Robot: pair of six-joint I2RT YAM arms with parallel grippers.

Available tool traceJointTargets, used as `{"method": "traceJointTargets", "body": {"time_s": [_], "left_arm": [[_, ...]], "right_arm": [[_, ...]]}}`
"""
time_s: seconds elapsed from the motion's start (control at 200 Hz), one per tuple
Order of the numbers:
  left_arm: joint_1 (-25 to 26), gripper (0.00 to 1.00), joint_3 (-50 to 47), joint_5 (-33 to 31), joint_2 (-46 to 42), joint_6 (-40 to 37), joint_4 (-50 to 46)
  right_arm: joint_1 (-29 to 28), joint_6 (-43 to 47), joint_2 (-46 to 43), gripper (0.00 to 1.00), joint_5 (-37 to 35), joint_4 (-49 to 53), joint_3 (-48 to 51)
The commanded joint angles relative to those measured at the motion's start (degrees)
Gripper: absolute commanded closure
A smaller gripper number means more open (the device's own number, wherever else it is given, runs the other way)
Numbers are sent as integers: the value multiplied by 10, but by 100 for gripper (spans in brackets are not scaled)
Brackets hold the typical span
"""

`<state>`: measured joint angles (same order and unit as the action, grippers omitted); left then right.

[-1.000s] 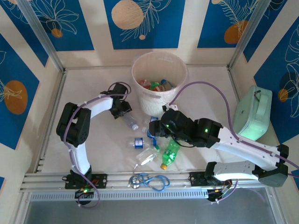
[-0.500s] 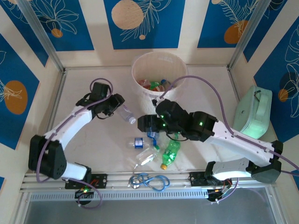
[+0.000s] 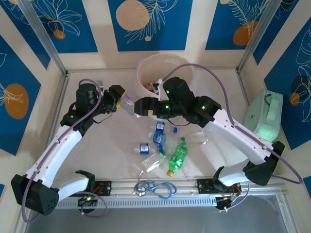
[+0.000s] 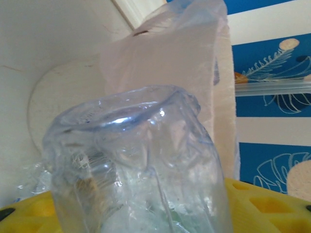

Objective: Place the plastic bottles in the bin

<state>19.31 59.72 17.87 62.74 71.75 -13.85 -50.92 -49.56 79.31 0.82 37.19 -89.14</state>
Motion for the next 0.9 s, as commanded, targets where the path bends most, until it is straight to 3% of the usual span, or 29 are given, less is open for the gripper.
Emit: {"method": "traceJointTargets", "body": {"time_s": [0.0, 0.3, 0.89], "left_arm": [[8, 40, 25, 32, -2, 29, 42], [32, 40, 24, 43, 1, 70, 106], [43, 40, 13, 53, 4, 94, 138]], "right_arm": [[3, -2, 19, 8, 57, -23, -27], [16, -13, 45, 11, 39, -29, -44], [27, 2, 61, 42, 48, -26, -72]]}}
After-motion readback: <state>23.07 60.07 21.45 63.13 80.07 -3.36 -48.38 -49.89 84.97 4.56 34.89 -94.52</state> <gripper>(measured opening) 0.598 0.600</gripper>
